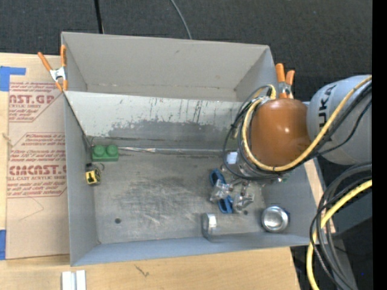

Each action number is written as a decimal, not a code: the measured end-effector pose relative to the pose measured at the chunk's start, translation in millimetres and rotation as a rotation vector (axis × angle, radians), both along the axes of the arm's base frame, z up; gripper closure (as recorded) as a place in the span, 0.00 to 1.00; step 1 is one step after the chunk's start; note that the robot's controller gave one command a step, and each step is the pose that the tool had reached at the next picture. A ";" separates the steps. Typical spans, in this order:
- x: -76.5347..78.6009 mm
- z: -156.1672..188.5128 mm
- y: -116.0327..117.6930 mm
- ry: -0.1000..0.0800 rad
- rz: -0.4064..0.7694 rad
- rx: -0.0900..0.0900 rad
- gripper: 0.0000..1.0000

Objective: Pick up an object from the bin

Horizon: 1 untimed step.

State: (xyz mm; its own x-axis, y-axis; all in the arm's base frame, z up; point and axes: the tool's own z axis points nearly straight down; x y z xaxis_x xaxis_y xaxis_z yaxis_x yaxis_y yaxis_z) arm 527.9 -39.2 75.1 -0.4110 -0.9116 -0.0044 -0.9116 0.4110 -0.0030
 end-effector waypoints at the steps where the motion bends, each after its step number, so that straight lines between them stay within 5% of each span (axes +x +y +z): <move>1: 0.9 144.4 -6.4 -0.004 0.117 -0.003 1.00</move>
Offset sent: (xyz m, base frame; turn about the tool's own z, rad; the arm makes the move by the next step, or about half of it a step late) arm -0.0009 -0.0074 0.1404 -0.1183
